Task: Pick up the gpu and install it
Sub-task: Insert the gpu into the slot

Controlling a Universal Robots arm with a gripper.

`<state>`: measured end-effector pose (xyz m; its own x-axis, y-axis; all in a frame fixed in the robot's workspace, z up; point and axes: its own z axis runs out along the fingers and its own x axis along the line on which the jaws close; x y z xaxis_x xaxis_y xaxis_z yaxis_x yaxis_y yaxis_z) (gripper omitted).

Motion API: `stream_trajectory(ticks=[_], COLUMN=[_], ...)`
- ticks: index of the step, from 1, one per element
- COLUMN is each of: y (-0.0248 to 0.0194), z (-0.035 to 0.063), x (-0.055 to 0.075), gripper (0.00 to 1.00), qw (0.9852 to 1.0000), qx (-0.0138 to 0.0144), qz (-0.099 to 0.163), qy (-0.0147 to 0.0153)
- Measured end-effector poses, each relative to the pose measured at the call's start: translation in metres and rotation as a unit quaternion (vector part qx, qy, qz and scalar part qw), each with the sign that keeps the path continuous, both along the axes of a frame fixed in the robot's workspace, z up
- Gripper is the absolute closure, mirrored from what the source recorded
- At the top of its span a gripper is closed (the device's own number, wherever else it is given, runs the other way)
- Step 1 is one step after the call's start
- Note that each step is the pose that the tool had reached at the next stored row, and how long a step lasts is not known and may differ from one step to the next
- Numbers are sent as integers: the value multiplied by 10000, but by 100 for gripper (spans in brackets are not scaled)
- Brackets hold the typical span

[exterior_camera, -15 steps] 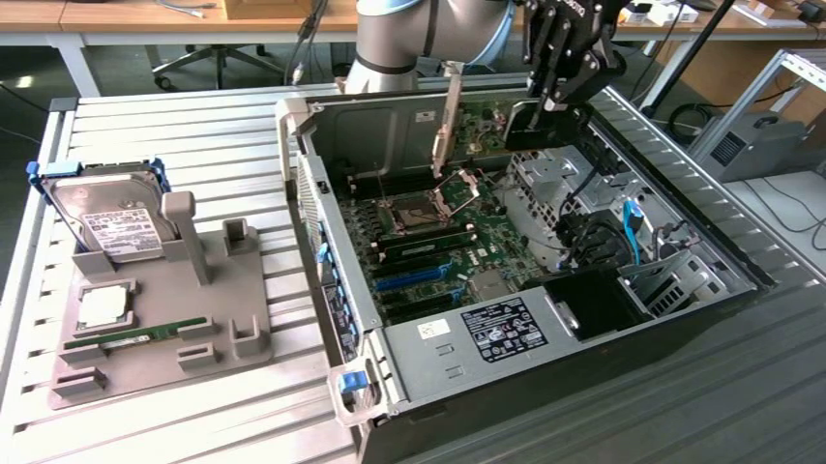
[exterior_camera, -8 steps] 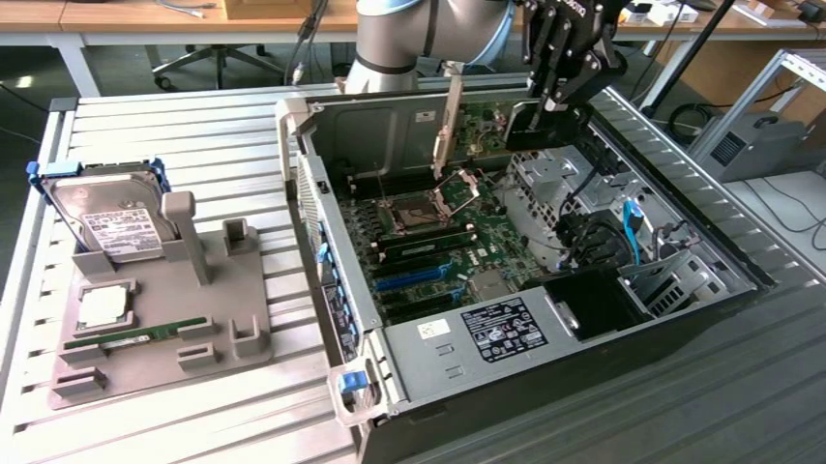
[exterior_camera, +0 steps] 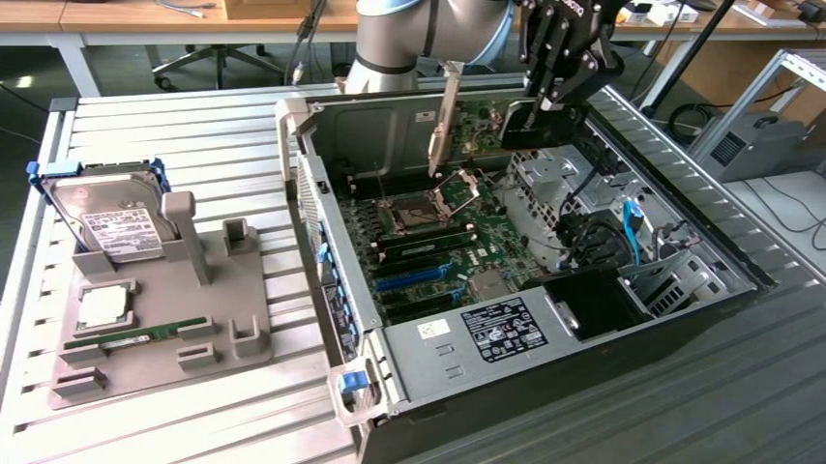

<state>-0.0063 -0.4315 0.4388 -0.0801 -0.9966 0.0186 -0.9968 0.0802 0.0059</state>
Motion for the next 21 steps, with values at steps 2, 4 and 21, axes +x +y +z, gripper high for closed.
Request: stream_trajectory(ticks=[2, 4, 21], y=[0, 0, -1], z=[1, 0, -90], x=[0, 0, 0], gripper=[73, 73, 73], qw=[10000, 10000, 9998], qx=[45, 52, 133], qz=[-6, -17, -10], qy=[4, 81, 135])
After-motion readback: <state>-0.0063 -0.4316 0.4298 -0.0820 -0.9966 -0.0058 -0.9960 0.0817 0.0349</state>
